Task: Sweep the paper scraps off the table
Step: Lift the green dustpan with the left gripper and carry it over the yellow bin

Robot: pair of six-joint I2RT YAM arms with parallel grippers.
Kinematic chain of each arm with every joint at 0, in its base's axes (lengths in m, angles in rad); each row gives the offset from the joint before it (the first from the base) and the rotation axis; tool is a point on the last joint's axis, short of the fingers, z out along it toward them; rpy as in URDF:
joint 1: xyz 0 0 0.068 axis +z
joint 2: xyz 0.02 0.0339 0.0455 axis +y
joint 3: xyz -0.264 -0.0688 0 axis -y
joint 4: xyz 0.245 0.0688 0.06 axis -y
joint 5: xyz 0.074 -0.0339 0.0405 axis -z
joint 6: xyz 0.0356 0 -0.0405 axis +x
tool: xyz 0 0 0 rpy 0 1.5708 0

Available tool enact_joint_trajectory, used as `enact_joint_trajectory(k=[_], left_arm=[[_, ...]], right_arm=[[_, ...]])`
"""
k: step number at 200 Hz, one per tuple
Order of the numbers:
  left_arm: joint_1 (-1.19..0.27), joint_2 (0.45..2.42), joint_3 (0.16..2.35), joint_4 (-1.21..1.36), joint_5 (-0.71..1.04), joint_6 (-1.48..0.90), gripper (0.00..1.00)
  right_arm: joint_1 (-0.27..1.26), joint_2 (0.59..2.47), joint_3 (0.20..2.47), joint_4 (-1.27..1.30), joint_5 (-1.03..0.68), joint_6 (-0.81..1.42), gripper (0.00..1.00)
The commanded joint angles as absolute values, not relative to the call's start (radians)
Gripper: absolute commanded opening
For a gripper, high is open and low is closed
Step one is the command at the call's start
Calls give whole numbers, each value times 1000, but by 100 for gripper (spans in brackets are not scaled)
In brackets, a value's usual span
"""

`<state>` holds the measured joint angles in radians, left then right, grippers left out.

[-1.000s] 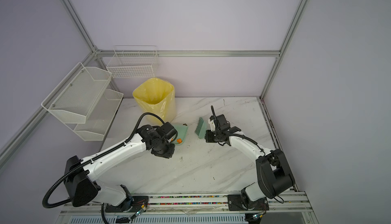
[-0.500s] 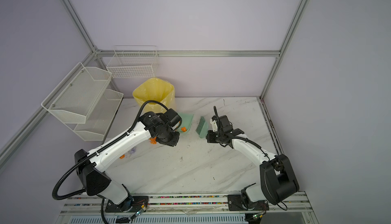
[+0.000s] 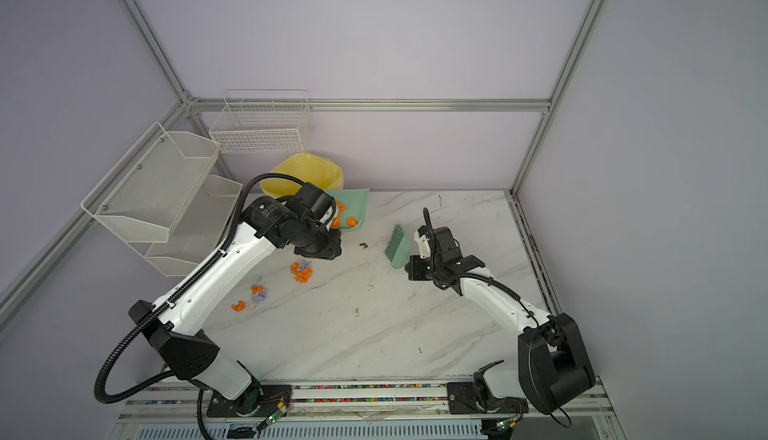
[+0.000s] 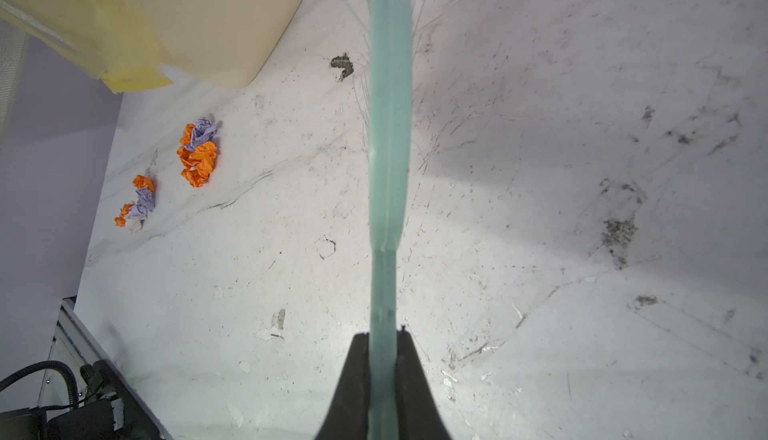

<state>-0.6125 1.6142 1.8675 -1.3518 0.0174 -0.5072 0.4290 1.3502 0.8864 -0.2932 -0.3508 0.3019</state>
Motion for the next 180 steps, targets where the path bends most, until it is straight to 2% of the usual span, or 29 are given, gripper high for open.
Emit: enact_joint_trajectory(k=[1,99,137,180], left_arm=[[-576,1627,1998,-1344,78,-473,0],[-386,1695,2148,-1312,276,-452,0],[-284,1706,2122,-1237,451,-462,0],[-184,1678,1976,-1042,706,-557,0]], right_arm=[[422,1316,863,-258,-369,294,0],[421,1319,857,-252,-396,297,0],[421,1324,859,-249,-399,304,0],[421,1321,853,-241,-403,317,0]])
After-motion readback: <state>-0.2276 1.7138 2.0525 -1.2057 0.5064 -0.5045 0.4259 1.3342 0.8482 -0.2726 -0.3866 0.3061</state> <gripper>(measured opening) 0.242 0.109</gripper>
